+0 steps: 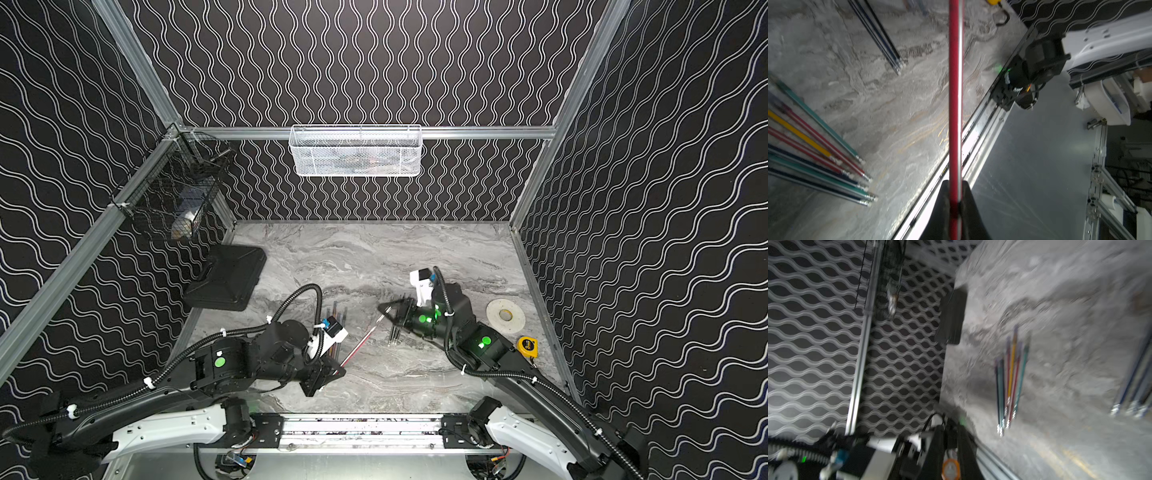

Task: Remove the protective cover of the pencils
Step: Remove the protective sleeve from the pencil, then place the protective sleeve at the center of the board.

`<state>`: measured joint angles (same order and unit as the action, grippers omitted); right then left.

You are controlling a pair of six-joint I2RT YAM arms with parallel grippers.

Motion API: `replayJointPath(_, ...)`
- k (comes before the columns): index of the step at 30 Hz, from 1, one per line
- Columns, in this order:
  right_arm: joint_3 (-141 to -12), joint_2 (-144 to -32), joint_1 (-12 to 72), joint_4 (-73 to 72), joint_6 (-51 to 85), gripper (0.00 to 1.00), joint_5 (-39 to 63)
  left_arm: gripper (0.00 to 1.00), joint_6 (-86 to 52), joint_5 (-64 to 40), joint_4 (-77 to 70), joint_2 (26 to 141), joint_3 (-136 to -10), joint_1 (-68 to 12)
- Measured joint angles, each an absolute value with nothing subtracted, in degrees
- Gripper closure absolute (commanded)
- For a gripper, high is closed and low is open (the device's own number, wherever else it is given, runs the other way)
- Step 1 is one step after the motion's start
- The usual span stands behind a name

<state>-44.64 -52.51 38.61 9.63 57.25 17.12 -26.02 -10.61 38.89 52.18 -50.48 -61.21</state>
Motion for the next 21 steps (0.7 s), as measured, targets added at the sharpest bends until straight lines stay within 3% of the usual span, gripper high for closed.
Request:
replayJointPath(15, -46.3, -56.6, 24.4, 16.1, 51.1, 1.0, 22.9, 1.0, -26.0, -11.0, 40.8, 52.1, -50.5, -61.3)
replayJointPath(21, -44.6, -56.3, 11.5, 23.8, 44.5, 1.0, 22.8, 1.0, -26.0, -11.8, 40.8, 52.1, -50.5, -61.3)
